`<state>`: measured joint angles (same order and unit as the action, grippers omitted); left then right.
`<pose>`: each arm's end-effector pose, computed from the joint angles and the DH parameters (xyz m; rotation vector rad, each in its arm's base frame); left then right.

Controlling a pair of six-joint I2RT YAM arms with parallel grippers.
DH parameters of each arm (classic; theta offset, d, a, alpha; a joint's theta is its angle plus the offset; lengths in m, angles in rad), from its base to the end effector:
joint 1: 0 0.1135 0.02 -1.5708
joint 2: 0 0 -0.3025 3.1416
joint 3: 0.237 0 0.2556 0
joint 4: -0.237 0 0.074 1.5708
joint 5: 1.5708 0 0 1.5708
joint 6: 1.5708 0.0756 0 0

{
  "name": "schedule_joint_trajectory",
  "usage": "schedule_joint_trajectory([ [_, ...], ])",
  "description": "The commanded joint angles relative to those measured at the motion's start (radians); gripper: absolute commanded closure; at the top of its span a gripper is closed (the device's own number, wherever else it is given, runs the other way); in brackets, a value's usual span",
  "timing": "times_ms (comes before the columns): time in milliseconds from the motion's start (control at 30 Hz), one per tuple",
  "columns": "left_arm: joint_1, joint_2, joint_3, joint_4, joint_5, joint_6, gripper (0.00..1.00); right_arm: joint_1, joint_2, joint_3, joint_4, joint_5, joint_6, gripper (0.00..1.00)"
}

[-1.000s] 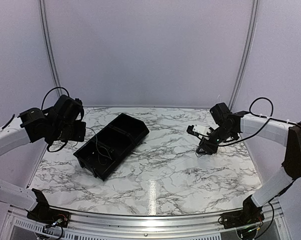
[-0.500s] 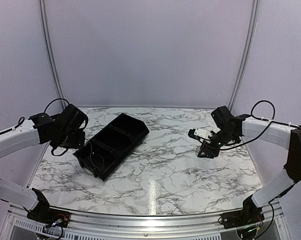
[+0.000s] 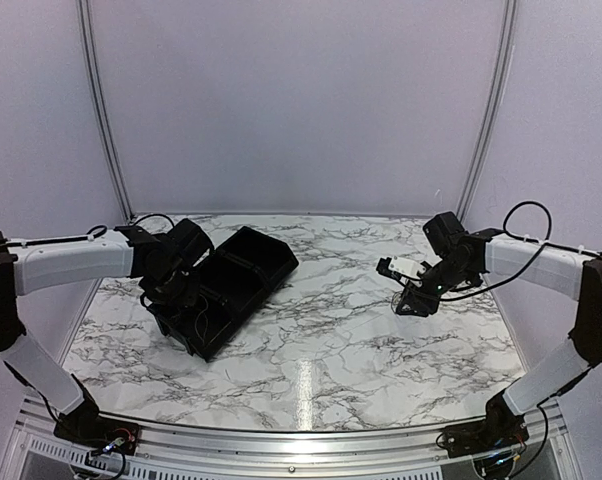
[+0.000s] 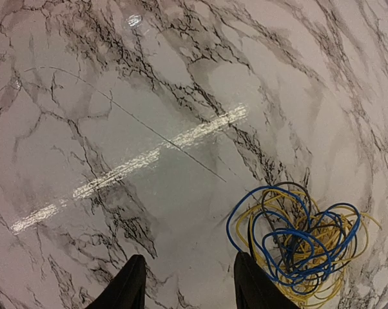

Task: Untangle the cables

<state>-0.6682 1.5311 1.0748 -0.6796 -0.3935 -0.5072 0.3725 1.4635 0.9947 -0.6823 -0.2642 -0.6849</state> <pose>0.2676 -0.1743 0.2297 0.0937 2.5659 0.1113 0.2688 0.1262 0.2213 -1.4151 2.2723 0.2625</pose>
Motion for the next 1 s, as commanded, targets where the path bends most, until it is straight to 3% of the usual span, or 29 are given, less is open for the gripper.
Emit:
schedule_joint_trajectory([
  [0, 0.005, 0.068, 0.044, 0.025, 0.044, -0.049, 1.00, -0.003, -0.036, -0.010, -0.007, -0.009, -0.007, 0.53],
  [333, 0.010, 0.113, 0.039, 0.027, 0.003, -0.124, 1.00, -0.006, -0.045, -0.027, 0.000, -0.010, -0.008, 0.53],
  [433, 0.015, 0.109, 0.044, 0.025, 0.010, -0.116, 0.77, -0.006, -0.041, -0.023, 0.000, -0.010, -0.008, 0.53],
  [500, 0.017, 0.097, 0.050, 0.023, 0.010, -0.107, 0.69, -0.006, -0.039, -0.018, 0.000, -0.009, -0.008, 0.53],
  [733, 0.037, 0.041, 0.079, -0.026, -0.006, -0.075, 0.65, -0.015, -0.044, 0.033, -0.035, -0.007, 0.003, 0.53],
  [967, 0.050, -0.026, 0.154, -0.059, -0.004, -0.003, 0.54, -0.097, -0.028, 0.134, -0.058, -0.032, 0.026, 0.53],
])
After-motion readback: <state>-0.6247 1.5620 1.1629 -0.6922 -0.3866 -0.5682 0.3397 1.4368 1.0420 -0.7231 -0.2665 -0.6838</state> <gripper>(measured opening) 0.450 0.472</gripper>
